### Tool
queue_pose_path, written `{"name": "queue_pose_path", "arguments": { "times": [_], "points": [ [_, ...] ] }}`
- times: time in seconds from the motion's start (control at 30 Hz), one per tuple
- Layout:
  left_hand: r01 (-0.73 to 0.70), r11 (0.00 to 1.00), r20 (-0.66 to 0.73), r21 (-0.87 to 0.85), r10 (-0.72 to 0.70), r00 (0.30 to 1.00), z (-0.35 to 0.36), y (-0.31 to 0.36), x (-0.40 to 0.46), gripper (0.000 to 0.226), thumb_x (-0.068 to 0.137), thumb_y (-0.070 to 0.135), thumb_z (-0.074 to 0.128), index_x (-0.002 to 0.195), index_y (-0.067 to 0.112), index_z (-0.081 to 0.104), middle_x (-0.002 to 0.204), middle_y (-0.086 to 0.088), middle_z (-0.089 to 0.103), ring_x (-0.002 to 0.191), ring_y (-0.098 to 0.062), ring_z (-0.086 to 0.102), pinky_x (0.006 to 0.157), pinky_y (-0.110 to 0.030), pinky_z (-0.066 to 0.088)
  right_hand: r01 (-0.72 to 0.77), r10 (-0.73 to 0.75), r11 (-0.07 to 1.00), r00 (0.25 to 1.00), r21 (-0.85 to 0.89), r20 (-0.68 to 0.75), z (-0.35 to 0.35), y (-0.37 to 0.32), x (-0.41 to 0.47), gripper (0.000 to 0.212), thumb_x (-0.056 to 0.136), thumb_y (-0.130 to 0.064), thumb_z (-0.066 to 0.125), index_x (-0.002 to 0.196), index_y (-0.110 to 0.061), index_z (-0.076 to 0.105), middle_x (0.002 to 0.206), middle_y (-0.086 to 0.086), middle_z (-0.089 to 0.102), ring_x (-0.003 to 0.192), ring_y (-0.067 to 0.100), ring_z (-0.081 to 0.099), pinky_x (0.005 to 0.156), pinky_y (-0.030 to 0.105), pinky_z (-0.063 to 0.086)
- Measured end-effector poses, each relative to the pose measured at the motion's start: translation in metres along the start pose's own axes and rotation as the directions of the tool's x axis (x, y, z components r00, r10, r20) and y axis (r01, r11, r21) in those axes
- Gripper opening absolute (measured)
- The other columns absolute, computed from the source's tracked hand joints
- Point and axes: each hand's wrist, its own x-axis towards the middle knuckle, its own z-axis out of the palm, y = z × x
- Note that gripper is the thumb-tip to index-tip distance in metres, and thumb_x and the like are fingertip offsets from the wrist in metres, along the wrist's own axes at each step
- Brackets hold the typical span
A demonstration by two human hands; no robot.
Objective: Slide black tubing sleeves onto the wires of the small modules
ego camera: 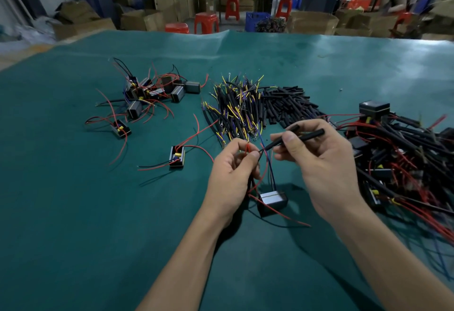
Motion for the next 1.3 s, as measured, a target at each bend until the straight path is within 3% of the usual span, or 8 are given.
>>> {"name": "queue_pose_path", "arguments": {
  "times": [0.1,0.43,0.67,0.73,0.9,1.03,1.17,1.3],
  "points": [
    [-0.002,1.000,0.002,-0.002,0.002,1.000,-0.0003,0.0002,0.0004,0.013,0.101,-0.001,0.052,0.091,0.007,0.055,0.060,-0.001,0.052,0.053,-0.006,0.048,0.052,-0.016,0.044,0.010,-0.009,0.999,1.000,0.037,-0.019,-0.0040,-0.0025,0.0027,0.006,0.096,-0.007,0.065,0.094,-0.012,0.062,0.091,0.012,0.078,0.073,0.021,0.072,0.071,0.027,0.059],
    [-0.022,0.998,0.010,0.056,0.022,1.000,-0.0012,-0.0015,-0.0014,0.012,0.099,0.000,0.055,0.089,0.005,0.057,0.058,-0.001,0.054,0.054,-0.010,0.048,0.053,-0.019,0.044,0.107,-0.098,0.981,0.993,-0.162,0.062,-0.0023,-0.0058,-0.0019,0.009,0.095,-0.007,0.068,0.096,-0.011,0.060,0.090,0.008,0.077,0.071,0.024,0.074,0.072,0.030,0.061],
    [-0.028,0.999,0.016,0.038,0.027,0.999,-0.0010,-0.0007,-0.0001,0.015,0.100,0.000,0.055,0.088,0.009,0.057,0.059,0.003,0.054,0.055,-0.008,0.049,0.055,-0.017,0.044,0.072,-0.084,0.962,0.996,-0.265,-0.034,-0.0031,-0.0011,-0.0026,0.013,0.093,-0.013,0.072,0.092,-0.016,0.060,0.081,0.004,0.077,0.070,0.022,0.076,0.072,0.046,0.062],
    [-0.028,0.999,0.025,0.029,0.028,0.999,-0.0002,0.0005,-0.0009,0.015,0.100,0.001,0.055,0.089,0.009,0.058,0.060,0.001,0.054,0.055,-0.007,0.049,0.055,-0.016,0.044,0.053,-0.060,0.980,0.998,-0.194,-0.029,-0.0015,-0.0022,-0.0035,0.013,0.092,-0.013,0.073,0.092,-0.013,0.060,0.082,0.008,0.077,0.070,0.023,0.076,0.070,0.040,0.062],
    [-0.027,0.999,0.020,0.017,0.027,0.999,0.0002,0.0002,-0.0005,0.016,0.101,0.002,0.055,0.089,0.011,0.059,0.060,0.005,0.053,0.055,-0.006,0.047,0.054,-0.016,0.044,-0.153,0.167,0.965,0.984,0.211,-0.054,0.0012,-0.0055,-0.0025,0.015,0.086,-0.014,0.071,0.090,-0.006,0.059,0.084,0.018,0.076,0.071,0.023,0.074,0.069,0.027,0.060],
    [-0.020,1.000,0.015,0.020,0.019,1.000,-0.0009,-0.0005,-0.0005,0.016,0.101,0.003,0.055,0.089,0.012,0.061,0.060,0.008,0.053,0.055,-0.004,0.046,0.053,-0.014,0.043,-0.045,0.045,0.999,0.999,0.003,-0.020,0.0017,-0.0024,-0.0025,0.011,0.093,-0.004,0.068,0.092,-0.007,0.058,0.085,0.016,0.076,0.071,0.026,0.074,0.069,0.030,0.061],
    [-0.034,0.998,0.021,0.053,0.033,0.999,-0.0002,0.0006,-0.0004,0.018,0.101,0.003,0.055,0.087,0.013,0.061,0.061,0.009,0.053,0.055,-0.003,0.046,0.053,-0.014,0.042,-0.031,0.032,0.995,0.999,-0.092,0.004,0.0002,0.0007,-0.0033,0.013,0.092,-0.005,0.071,0.091,-0.011,0.059,0.083,0.016,0.076,0.069,0.029,0.075,0.068,0.034,0.062],
    [-0.005,0.997,0.025,0.080,0.003,1.000,-0.0001,0.0000,-0.0011,0.020,0.103,0.002,0.051,0.090,0.013,0.060,0.063,0.008,0.051,0.055,-0.002,0.043,0.052,-0.013,0.040,-0.087,0.087,0.995,0.996,-0.053,-0.005,0.0021,0.0017,-0.0037,0.015,0.091,-0.004,0.071,0.089,-0.011,0.058,0.082,0.018,0.075,0.066,0.029,0.075,0.066,0.031,0.061]
  ]
}}
